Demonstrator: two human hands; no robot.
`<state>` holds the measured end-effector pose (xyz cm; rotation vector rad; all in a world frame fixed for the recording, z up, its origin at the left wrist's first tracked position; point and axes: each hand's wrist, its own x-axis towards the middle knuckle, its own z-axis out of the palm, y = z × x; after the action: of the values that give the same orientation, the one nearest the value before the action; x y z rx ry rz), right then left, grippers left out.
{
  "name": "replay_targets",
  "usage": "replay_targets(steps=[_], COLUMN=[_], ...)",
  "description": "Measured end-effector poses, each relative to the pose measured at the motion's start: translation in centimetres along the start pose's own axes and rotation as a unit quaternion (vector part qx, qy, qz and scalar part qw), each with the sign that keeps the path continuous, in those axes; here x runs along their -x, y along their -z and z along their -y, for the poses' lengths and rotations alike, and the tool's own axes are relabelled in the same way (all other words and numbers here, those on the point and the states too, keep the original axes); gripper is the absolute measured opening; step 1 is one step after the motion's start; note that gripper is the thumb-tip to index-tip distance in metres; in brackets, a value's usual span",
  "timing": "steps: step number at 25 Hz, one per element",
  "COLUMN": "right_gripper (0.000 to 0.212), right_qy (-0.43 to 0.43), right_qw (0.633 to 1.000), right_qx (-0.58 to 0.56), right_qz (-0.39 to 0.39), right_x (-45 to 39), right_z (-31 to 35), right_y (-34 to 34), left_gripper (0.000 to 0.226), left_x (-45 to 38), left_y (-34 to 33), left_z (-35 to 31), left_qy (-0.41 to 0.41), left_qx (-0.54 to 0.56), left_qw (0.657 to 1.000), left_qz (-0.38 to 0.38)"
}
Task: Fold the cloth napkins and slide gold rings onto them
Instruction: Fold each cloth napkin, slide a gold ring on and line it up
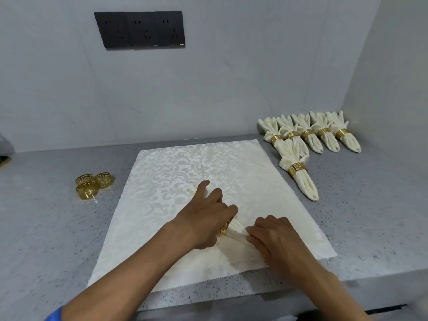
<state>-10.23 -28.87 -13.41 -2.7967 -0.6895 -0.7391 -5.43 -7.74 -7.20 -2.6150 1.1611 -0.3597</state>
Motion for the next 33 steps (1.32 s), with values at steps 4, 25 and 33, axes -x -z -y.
replay_targets(steps=[4, 25, 33], right_gripper=[0.027, 0.083, 0.034], right_qy=[-0.032, -0.138, -0.180], right_qw=[0.999, 0.873, 0.904], right_qx=[-0.012, -0.423, -0.385], right_qz=[0.000, 0.197, 0.052], right_x=[0.6, -7.0, -5.0], right_z=[1.1, -0.4, 0.8], right_y=[0.3, -0.9, -1.7], left_gripper=[0.048, 0.070, 0.031], left_x=[0.3, 2.7, 4.1], left_y=[-0.7, -3.2, -4.5], left_z=[0.3, 2.2, 1.0], left_qy=[-0.030, 0.205, 0.282], left_qx=[-0.008, 0.549, 0.520], left_qw=[0.999, 0.809, 0.794], left_qz=[-0.040, -0.045, -0.139])
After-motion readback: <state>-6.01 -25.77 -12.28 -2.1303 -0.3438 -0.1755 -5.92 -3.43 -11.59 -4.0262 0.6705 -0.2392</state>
